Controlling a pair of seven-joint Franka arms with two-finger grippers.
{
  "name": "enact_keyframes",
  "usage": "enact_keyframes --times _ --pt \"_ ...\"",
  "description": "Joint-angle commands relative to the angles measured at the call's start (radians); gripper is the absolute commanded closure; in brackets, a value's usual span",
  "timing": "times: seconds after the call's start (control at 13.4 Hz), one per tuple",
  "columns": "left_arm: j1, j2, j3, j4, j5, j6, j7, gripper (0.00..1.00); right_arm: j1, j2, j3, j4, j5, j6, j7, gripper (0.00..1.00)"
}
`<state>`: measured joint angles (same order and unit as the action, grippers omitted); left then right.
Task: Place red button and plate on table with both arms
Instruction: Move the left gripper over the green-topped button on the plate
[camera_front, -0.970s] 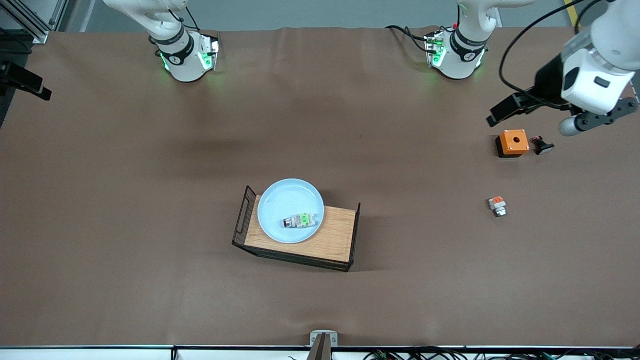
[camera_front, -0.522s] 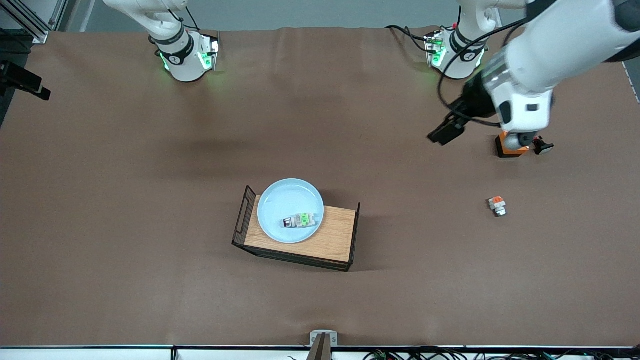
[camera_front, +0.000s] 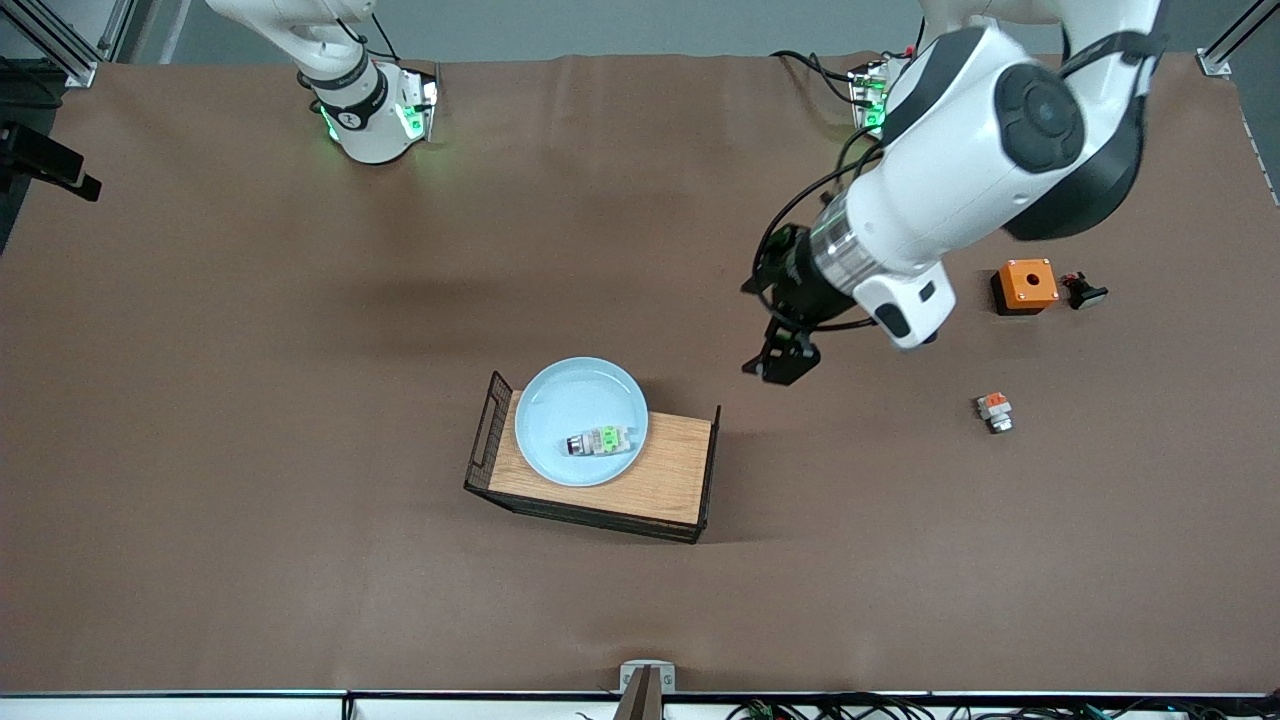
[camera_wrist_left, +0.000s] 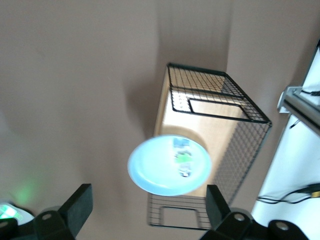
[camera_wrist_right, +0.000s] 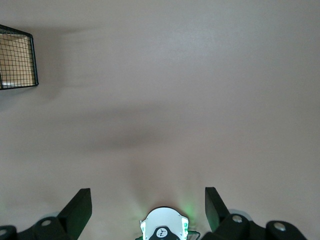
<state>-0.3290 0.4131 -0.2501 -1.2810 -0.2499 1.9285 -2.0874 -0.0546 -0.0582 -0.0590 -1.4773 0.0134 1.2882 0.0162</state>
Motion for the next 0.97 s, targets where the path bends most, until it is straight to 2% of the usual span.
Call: enact_keyframes --times 0.0,0.22,0.37,0.45,0.67,0.9 --pt "-0.037 0.125 0.006 0.112 -0.011 0.070 -0.124 0.00 0.007 0.006 0.001 0.014 -0.022 -0.003 0.017 0.00" --pt "-0.067 0.193 0.006 0.127 -0.012 0.205 -0.158 0.00 0.007 0.026 0.002 0.014 -0.029 0.003 0.021 0.00" --pt "-0.100 0.245 0.015 0.163 -0.011 0.240 -0.158 0.00 0.004 0.029 0.002 0.014 -0.029 0.008 0.022 0.00" --pt "-0.126 0.269 0.029 0.189 -0.011 0.253 -0.158 0.00 0.004 0.037 0.002 0.014 -0.027 0.014 0.021 0.00" --pt "-0.232 0.331 0.130 0.236 -0.012 0.273 -0.158 0.00 0.003 0.037 0.001 0.014 -0.029 0.014 0.022 0.00" --pt "-0.252 0.357 0.144 0.236 -0.012 0.294 -0.158 0.00 0.001 0.038 0.001 0.014 -0.029 0.016 0.021 0.00"
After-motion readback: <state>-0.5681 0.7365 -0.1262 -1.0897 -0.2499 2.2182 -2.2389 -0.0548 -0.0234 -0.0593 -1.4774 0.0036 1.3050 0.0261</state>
